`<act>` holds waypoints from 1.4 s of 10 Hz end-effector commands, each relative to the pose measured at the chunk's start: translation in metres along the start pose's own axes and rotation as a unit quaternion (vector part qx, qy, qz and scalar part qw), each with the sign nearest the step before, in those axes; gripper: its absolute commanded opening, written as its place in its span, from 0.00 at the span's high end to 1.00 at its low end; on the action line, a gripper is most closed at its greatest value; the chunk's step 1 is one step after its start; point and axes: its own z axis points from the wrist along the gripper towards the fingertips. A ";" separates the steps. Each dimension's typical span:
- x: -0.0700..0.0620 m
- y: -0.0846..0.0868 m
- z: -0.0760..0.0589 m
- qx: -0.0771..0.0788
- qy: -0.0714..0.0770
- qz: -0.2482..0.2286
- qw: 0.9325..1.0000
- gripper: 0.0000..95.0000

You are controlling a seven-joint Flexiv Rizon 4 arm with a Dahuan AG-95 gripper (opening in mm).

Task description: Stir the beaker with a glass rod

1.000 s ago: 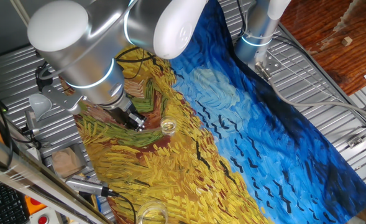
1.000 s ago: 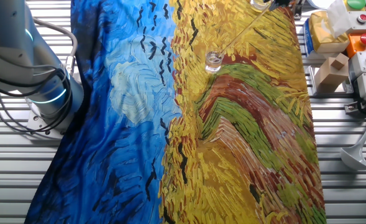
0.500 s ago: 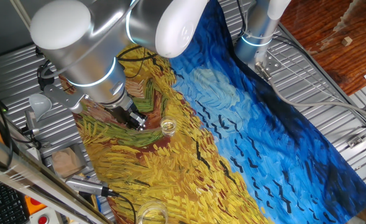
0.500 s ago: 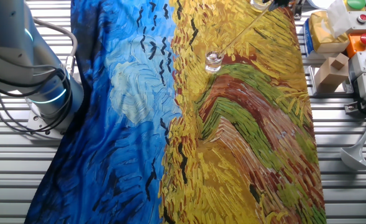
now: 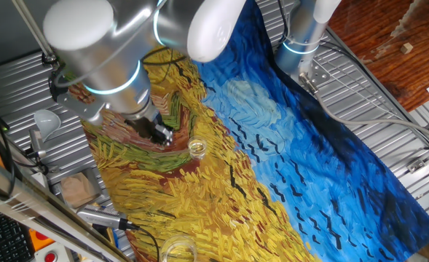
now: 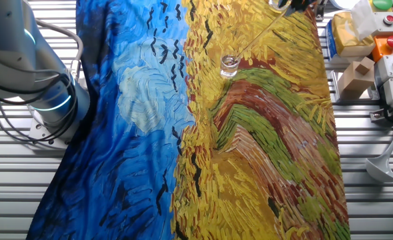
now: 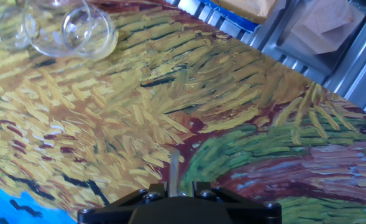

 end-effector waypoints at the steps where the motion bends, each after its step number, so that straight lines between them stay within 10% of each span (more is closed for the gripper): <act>1: 0.020 -0.016 0.004 0.001 -0.002 -0.018 1.000 0.80; 5: 0.031 -0.025 0.007 0.008 0.000 -0.045 0.999 0.80; 6: 0.031 -0.025 0.007 0.006 -0.001 -0.045 0.999 1.00; 14: 0.031 -0.025 0.007 0.011 -0.035 0.046 0.998 1.00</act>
